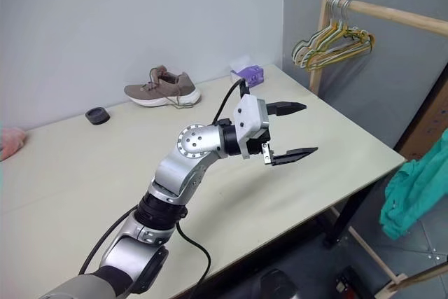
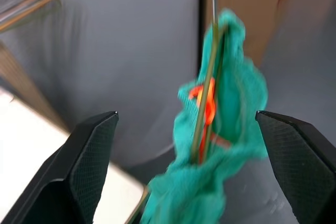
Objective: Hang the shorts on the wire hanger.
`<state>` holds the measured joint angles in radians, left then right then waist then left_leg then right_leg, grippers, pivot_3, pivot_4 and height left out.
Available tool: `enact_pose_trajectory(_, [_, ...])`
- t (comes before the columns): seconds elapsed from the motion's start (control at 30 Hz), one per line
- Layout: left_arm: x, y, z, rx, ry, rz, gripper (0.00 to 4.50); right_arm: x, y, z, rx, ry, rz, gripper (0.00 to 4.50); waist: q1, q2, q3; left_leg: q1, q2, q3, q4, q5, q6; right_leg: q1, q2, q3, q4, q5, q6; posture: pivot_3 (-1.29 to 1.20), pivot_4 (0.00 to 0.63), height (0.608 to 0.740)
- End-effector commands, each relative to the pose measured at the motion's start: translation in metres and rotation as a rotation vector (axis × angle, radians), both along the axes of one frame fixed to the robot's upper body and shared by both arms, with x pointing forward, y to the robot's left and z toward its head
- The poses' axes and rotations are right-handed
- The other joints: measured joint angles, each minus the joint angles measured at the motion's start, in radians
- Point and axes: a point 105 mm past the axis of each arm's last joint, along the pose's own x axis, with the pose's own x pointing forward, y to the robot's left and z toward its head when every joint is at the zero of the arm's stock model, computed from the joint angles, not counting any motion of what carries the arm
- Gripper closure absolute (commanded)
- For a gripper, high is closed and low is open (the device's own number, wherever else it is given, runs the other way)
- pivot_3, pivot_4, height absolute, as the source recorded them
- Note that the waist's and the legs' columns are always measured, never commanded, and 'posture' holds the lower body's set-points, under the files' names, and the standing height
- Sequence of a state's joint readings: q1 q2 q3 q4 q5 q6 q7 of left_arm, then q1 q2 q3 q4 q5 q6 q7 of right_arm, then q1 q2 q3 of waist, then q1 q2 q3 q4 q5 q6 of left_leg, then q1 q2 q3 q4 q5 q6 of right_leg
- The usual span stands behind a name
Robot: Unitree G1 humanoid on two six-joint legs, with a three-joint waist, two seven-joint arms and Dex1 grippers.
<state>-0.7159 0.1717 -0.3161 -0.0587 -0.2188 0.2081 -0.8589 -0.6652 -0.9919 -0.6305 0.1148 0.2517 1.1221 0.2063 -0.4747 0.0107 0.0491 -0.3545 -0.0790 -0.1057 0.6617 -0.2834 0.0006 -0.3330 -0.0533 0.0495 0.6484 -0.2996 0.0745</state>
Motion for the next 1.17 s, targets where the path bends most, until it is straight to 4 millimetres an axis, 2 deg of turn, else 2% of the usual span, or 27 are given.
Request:
enact_pose_trajectory(0.03, [0.017, 0.020, -0.001, -0.001, -0.012, 0.124, 0.00, 0.012, 0.047, 0.036, -0.277, -0.137, 0.166, 0.02, 0.000, 0.001, 0.000, 0.001, 0.000, 0.000, 0.000, 0.000, 0.000, 0.000, 0.000, 0.000, 0.000, 0.000, 0.000, -0.49, 0.010, 0.740])
enact_pose_trajectory(0.17, [0.048, 0.054, -0.011, -0.018, 0.033, 0.383, 0.00, 0.027, 0.108, 0.018, -0.385, -0.181, 0.414, 0.02, 0.002, 0.000, -0.001, 0.002, 0.001, -0.001, 0.000, 0.000, 0.000, 0.000, 0.001, -0.001, 0.001, 0.000, 0.000, -0.47, 0.004, 0.740])
enact_pose_trajectory(0.27, [0.069, 0.096, -0.019, -0.072, 0.092, 0.639, 0.00, 0.032, 0.163, 0.000, -0.405, -0.270, 0.641, 0.02, 0.007, 0.002, -0.003, 0.001, 0.001, -0.002, 0.001, 0.000, 0.000, 0.000, 0.001, -0.001, 0.001, 0.001, 0.001, -0.45, 0.000, 0.740])
enact_pose_trajectory(0.33, [0.080, 0.131, -0.028, -0.100, 0.151, 0.849, 0.00, 0.035, 0.191, -0.016, -0.425, -0.289, 0.741, 0.02, 0.011, 0.003, -0.005, 0.000, 0.001, -0.003, 0.001, 0.000, 0.000, -0.001, 0.000, -0.001, 0.002, 0.001, 0.002, -0.43, 0.000, 0.740])
enact_pose_trajectory(0.4, [0.084, 0.167, -0.040, -0.101, 0.176, 1.069, 0.00, 0.039, 0.213, -0.039, -0.390, -0.285, 0.822, 0.02, 0.019, -0.001, -0.008, 0.000, 0.000, -0.005, 0.001, 0.000, 0.000, -0.002, 0.000, -0.002, 0.003, 0.002, 0.002, -0.40, 0.000, 0.740])
enact_pose_trajectory(0.5, [0.076, 0.210, -0.058, -0.058, 0.156, 1.297, 0.00, 0.045, 0.245, -0.080, -0.279, -0.252, 0.936, 0.02, 0.045, -0.008, -0.011, 0.000, 0.000, -0.006, 0.001, 0.000, 0.000, -0.004, 0.001, -0.002, 0.007, 0.002, 0.002, -0.36, 0.000, 0.740])
enact_pose_trajectory(0.7, [0.050, 0.254, -0.086, -0.109, 0.261, 1.495, 0.00, 0.061, 0.289, -0.138, -0.178, -0.190, 1.020, 0.02, 0.143, -0.011, -0.012, -0.007, -0.001, -0.008, 0.002, 0.001, -0.001, -0.017, 0.000, -0.001, 0.012, 0.005, -0.004, -0.24, 0.000, 0.740])
enact_pose_trajectory(0.77, [0.044, 0.259, -0.089, -0.131, 0.278, 1.509, 0.00, 0.066, 0.298, -0.148, -0.143, -0.175, 1.046, 0.02, 0.178, -0.011, -0.012, -0.007, -0.001, -0.009, 0.002, 0.001, -0.002, -0.020, 0.000, -0.001, 0.013, 0.006, -0.005, -0.21, 0.000, 0.740])
enact_pose_trajectory(1.0, [0.030, 0.276, -0.098, -0.157, 0.328, 1.543, 0.00, 0.077, 0.311, -0.158, -0.058, -0.157, 1.092, 0.02, 0.298, -0.012, -0.012, -0.008, -0.001, -0.014, 0.001, 0.003, -0.006, -0.021, 0.001, -0.003, 0.013, 0.007, -0.008, -0.15, 0.000, 0.740])
enact_pose_trajectory(1.17, [0.020, 0.280, -0.100, -0.161, 0.322, 1.548, 0.00, 0.078, 0.313, -0.161, -0.042, -0.140, 1.108, 0.02, 0.334, -0.011, -0.012, -0.008, -0.001, -0.015, 0.001, 0.003, -0.007, -0.021, 0.001, -0.004, 0.013, 0.007, -0.009, -0.12, 0.000, 0.740])
